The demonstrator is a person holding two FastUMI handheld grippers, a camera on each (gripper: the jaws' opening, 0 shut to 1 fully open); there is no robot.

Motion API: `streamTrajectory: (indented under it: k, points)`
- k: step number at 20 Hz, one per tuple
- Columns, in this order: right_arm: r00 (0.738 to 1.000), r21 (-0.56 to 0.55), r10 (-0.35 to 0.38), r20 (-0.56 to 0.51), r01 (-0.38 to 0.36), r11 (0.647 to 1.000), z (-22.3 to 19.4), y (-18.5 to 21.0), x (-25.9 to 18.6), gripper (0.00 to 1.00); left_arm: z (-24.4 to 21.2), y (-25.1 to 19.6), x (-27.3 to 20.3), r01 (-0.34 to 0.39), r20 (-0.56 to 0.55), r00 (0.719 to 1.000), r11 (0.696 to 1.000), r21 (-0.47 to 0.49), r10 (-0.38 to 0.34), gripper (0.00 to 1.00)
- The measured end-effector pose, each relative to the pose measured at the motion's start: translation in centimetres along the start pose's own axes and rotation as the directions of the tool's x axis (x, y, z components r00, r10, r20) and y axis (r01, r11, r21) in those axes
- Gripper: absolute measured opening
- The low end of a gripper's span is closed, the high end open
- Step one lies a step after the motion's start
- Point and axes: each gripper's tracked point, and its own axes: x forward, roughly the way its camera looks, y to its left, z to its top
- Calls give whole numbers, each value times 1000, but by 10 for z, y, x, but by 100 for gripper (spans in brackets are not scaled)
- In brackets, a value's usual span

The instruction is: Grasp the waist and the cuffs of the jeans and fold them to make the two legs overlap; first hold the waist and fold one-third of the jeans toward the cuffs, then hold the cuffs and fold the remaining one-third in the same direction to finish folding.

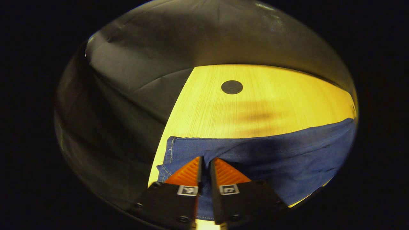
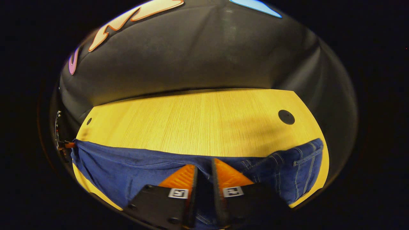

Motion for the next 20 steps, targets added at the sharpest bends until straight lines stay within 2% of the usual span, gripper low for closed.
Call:
streamTrajectory:
  k: [2,3,4,5,6,9,12,13,15,16,18,19,20]
  points:
    - [999,-29,-18,37,19,999,7,-21,-5,65,12,10,-6,-34,95,995,995,-98,44,58]
    - [999,-17,-6,52,6,1000,8,-26,-11,82,20,16,-17,-56,145,986,987,-152,78,77]
    - [998,6,-1,66,1,1000,9,-30,-20,100,31,20,-29,-70,195,975,975,-209,111,90]
    - [996,24,-14,86,12,1000,14,-41,-37,99,45,22,-48,-71,242,960,961,-267,138,100]
    - [993,46,-39,108,34,998,18,-59,-53,100,52,26,-60,-47,285,947,945,-322,145,96]
    - [982,144,-101,162,78,986,19,-111,-86,100,55,25,-71,75,375,921,899,-432,104,96]
    - [982,239,-148,114,118,964,-10,-162,-102,98,52,21,-66,139,403,912,868,-476,76,94]
    - [983,272,-154,96,123,954,-22,-175,-102,94,53,22,-64,145,403,913,863,-484,73,96]
    - [989,335,-134,53,109,936,-46,-186,-94,94,53,22,-64,142,384,921,853,-501,72,96]
    - [992,358,-121,35,100,928,-55,-188,-88,100,55,22,-64,143,377,923,848,-511,72,96]
    - [995,394,-95,-5,89,915,-73,-190,-74,94,56,24,-64,144,373,925,841,-521,73,96]
    - [997,405,-82,-13,80,911,-81,-191,-69,98,56,23,-65,147,373,925,841,-521,69,96]
    - [997,407,-71,-24,74,910,-86,-192,-66,94,57,25,-65,147,377,923,844,-516,70,96]
